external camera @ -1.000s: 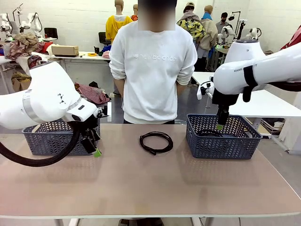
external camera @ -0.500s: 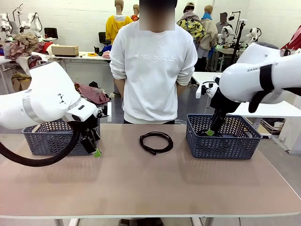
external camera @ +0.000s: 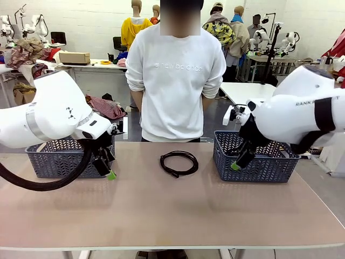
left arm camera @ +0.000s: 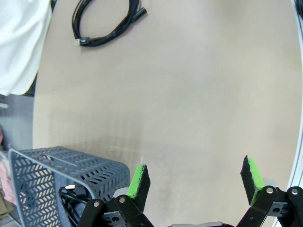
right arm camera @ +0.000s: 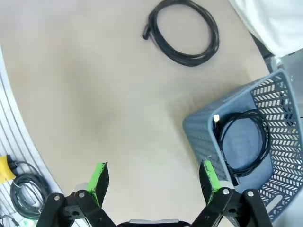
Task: Organize the cables according to human instructions.
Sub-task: Pick up a bundle of cables and place it in the basket indicated by the human.
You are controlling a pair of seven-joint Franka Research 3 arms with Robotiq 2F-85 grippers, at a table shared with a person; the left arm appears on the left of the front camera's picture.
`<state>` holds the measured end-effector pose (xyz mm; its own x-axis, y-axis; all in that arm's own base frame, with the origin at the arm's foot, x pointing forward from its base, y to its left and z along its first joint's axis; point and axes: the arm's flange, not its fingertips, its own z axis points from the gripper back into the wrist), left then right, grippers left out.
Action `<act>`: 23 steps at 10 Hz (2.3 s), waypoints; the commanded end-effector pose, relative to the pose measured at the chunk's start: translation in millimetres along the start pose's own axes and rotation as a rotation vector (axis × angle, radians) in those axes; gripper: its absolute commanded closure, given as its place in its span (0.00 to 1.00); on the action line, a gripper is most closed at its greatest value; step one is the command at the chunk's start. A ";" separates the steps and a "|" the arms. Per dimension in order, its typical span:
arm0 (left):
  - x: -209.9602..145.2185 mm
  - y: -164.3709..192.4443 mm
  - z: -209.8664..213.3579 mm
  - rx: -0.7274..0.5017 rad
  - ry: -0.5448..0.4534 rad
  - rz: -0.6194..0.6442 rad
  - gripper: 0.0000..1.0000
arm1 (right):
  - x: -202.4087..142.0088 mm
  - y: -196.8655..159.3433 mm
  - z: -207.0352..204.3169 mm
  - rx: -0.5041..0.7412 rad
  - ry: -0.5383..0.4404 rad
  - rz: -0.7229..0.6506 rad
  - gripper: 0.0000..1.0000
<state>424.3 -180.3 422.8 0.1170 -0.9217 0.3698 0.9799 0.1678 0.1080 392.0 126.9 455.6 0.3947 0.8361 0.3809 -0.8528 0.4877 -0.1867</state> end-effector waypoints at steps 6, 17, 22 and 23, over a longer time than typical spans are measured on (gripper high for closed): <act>-1.2 1.1 2.2 0.002 -0.001 0.003 0.00 | -0.1 14.8 -5.4 0.028 -0.028 0.015 0.00; -1.2 1.1 2.2 0.002 -0.001 0.003 0.00 | -0.1 14.8 -5.4 0.028 -0.028 0.015 0.00; -1.2 1.1 2.2 0.002 -0.001 0.003 0.00 | -0.1 14.8 -5.4 0.028 -0.028 0.015 0.00; -1.2 1.1 2.2 0.002 -0.001 0.003 0.00 | -0.1 14.8 -5.4 0.028 -0.028 0.015 0.00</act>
<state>424.3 -180.3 422.8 0.1170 -0.9217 0.3698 0.9799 0.1678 0.1080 380.7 136.8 447.6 0.3647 0.8387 0.4043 -0.8727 0.4593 -0.1656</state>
